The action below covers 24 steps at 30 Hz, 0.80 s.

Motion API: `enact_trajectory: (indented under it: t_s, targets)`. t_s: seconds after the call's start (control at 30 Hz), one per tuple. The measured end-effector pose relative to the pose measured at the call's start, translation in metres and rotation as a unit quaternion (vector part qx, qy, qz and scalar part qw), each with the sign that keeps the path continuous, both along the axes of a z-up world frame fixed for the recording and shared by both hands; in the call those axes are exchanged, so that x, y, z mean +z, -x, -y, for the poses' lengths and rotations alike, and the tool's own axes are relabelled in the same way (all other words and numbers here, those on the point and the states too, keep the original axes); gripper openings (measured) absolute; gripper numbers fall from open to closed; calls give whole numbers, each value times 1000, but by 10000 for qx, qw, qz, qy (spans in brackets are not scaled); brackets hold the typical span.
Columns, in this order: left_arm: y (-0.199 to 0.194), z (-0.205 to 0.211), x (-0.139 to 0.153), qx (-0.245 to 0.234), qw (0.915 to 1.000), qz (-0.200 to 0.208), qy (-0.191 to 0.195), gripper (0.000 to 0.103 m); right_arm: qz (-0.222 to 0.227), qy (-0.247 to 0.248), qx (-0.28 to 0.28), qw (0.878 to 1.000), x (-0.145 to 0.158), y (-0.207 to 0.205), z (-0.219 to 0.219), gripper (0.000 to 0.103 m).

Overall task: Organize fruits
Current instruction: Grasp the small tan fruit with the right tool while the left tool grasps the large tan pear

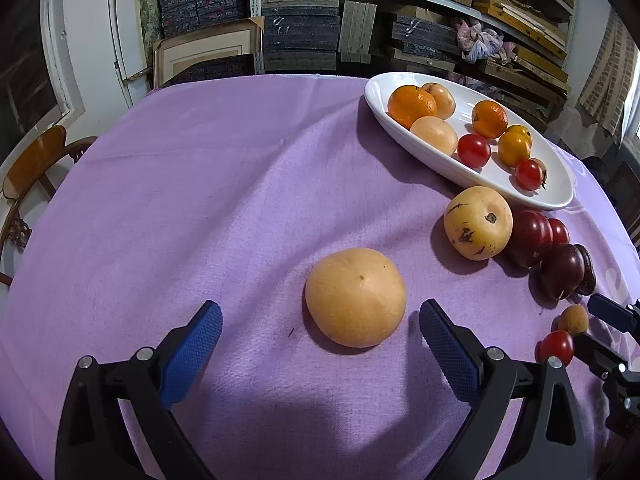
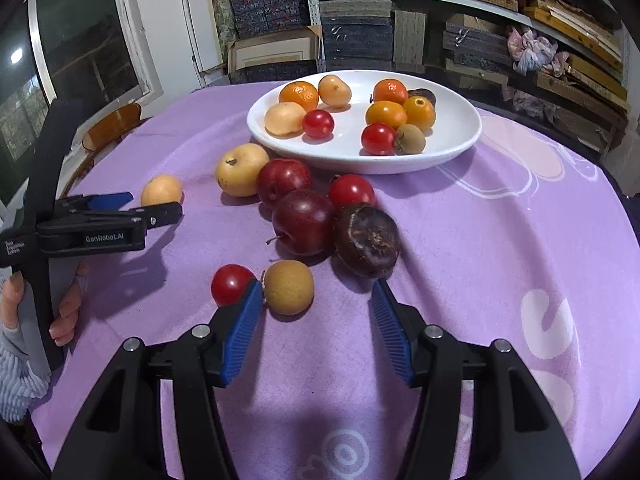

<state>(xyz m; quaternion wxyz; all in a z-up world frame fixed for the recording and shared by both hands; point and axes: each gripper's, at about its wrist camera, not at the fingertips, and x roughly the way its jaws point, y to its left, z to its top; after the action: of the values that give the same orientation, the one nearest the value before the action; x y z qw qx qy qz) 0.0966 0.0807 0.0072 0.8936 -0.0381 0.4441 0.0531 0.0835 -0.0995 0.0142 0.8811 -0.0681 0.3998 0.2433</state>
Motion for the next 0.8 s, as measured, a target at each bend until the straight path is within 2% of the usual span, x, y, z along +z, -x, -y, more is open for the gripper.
enact_trajectory:
  t_s: [0.1,0.13,0.17,0.47,0.57,0.67,0.8]
  targets:
    - [-1,1,0,1,10000,-15,-31,100,69,192,106,9997,-1,-1,-15,45]
    - [-1,1,-1,2,10000,-18,-36,100,-22,180,147,9997,-3,-4,-17,35]
    - [-1,1,-1,4,10000,-19,-37,100,-118,130,172,9997,-5,-7,-17,31]
    - [-1,5,-2,-99,9999,-37,-83,100,-239,-57,98,9997,-7,-18,-15,31]
    - [0,8,-2,-187,9998,-23,-103,100,-246,-101,141,9995,-6,-16,-14,27]
    - [1,10,-1,-266,9996,28,-55,100,-193,-201,6,9996,-4,-12,3,27]
    - [7,14,7,-498,9982,324,112,100,-323,-501,-301,9978,-5,-11,40,27]
